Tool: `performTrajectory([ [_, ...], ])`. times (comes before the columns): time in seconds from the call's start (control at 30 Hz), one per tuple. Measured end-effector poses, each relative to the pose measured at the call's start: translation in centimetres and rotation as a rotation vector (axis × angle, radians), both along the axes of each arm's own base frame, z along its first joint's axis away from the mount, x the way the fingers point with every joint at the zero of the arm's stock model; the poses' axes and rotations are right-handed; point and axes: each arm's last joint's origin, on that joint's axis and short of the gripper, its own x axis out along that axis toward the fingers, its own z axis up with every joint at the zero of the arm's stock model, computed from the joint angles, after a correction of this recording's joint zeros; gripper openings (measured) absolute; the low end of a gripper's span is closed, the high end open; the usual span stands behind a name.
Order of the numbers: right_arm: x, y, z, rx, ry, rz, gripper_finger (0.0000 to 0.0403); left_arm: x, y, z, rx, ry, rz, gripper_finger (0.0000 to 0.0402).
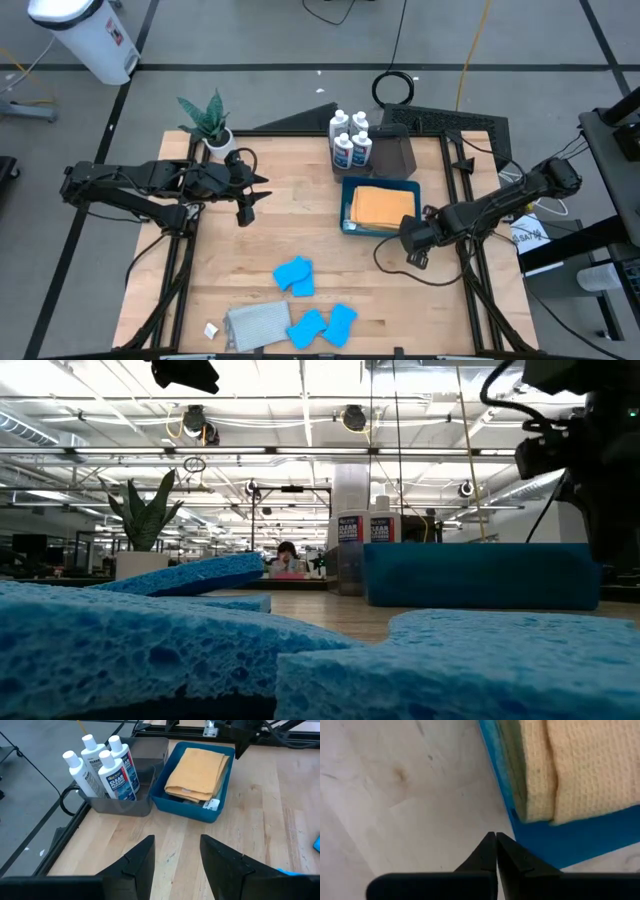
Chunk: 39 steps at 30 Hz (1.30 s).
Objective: Pick & Place Kitchen Items
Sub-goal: Put the black napkin into the blue bin
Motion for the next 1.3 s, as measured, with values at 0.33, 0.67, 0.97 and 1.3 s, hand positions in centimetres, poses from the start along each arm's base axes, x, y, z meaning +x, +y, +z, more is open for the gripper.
performTrajectory([
  [0.33, -0.1, -0.4, -0.1, -0.111, -0.023, -0.019, 0.0, 0.0, 0.0, 0.0, 0.0, 0.0, 0.0, 0.0161],
  [0.67, 0.5, -0.3, 0.1, -0.12, -0.089, -0.031, 0.0, 0.0, 0.0, 0.0, 0.0, 0.0, 0.0, 0.0161],
  [0.97, 1.7, 0.4, 0.4, 0.002, -0.191, 0.033, 0.0, 0.0, 0.0, 0.0, 0.0, 0.0, 0.0, 0.0161],
  [1.3, 4.3, 1.3, 1.9, -0.004, -0.506, 0.2, 0.0, 0.0, 0.0, 0.0, 0.0, 0.0, 0.0, 0.0161],
])
